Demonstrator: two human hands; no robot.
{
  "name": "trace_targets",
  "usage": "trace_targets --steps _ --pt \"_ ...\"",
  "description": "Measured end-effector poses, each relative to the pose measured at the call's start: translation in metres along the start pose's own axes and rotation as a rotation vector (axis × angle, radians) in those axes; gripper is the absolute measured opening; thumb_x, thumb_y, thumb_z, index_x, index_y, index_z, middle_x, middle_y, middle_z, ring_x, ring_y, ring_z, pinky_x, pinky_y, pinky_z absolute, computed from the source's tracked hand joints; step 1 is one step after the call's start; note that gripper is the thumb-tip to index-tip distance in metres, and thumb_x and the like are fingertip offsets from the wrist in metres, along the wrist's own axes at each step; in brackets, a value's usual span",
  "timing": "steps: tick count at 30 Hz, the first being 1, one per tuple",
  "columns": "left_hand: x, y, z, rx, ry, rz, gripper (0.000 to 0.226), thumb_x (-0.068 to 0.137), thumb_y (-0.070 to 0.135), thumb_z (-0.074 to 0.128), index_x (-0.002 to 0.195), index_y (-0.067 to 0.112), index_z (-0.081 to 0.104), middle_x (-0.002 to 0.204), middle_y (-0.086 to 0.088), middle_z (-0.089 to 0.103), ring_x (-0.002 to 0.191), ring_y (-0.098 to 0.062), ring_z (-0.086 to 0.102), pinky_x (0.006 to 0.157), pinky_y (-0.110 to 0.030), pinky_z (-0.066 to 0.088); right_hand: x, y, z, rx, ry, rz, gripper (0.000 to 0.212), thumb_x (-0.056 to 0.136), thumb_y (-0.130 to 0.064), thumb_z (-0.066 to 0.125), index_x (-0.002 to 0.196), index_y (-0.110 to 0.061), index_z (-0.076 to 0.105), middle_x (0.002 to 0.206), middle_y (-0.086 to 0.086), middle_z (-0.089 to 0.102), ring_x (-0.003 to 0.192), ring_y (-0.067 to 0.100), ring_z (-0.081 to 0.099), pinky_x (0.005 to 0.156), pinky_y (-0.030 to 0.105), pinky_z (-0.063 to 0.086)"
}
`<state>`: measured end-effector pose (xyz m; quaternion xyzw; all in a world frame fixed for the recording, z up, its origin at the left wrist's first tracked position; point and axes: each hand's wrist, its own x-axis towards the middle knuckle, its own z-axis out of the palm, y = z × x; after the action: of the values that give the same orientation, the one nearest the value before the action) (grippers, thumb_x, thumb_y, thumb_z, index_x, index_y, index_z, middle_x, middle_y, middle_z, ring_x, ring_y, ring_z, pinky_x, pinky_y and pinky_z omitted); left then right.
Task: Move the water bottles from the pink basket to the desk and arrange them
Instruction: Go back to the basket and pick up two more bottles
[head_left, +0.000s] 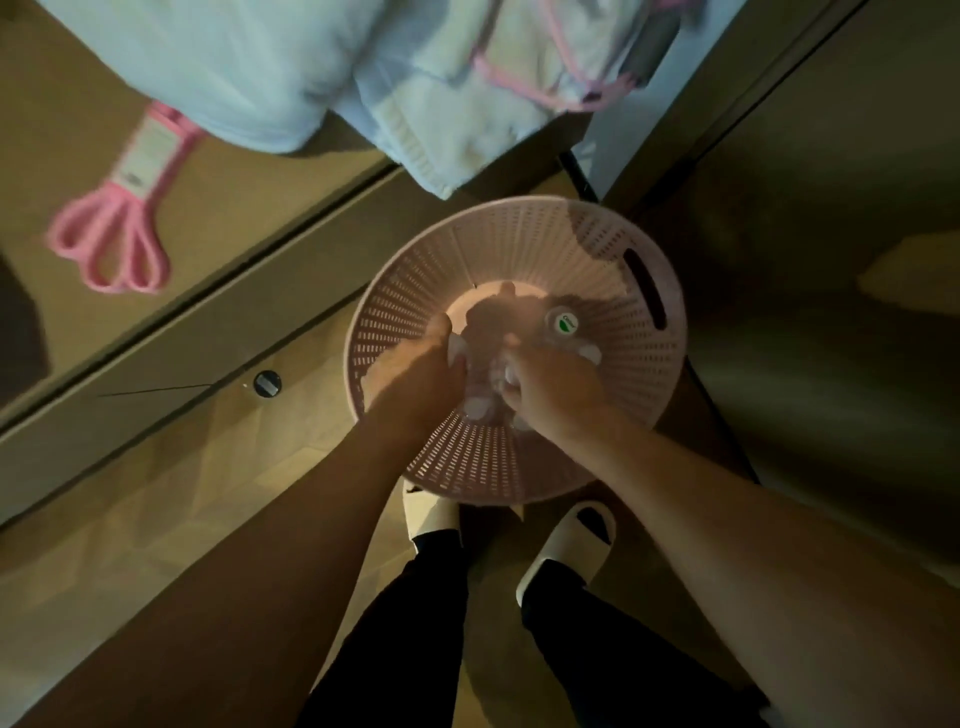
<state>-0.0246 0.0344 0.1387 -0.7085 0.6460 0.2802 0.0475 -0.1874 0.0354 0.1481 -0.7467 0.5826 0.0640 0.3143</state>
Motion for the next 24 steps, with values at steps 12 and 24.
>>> trace_targets --steps 12,24 --pt "-0.19 0.076 -0.329 -0.126 0.264 0.066 0.031 0.092 0.042 0.054 0.104 0.014 0.049 0.091 -0.017 0.066 0.083 -0.039 0.063 0.068 -0.041 0.052 -0.168 -0.148 -0.3 0.081 0.125 0.028 0.025 0.091 -0.032 0.062 0.106 -0.019 0.048 0.092 0.004 0.058 0.085 0.024 0.058 0.073 0.038 0.05" --pt "-0.29 0.061 -0.444 -0.293 0.565 0.023 0.031 0.086 0.054 0.053 0.096 0.025 0.052 0.078 -0.002 0.068 0.071 -0.029 0.066 0.064 -0.043 0.057 -0.253 -0.252 -0.388 0.214 0.343 0.027 0.024 0.087 -0.037 0.063 0.101 -0.02 0.053 0.087 0.007 0.062 0.082 0.03 0.058 0.068 0.031 0.043"
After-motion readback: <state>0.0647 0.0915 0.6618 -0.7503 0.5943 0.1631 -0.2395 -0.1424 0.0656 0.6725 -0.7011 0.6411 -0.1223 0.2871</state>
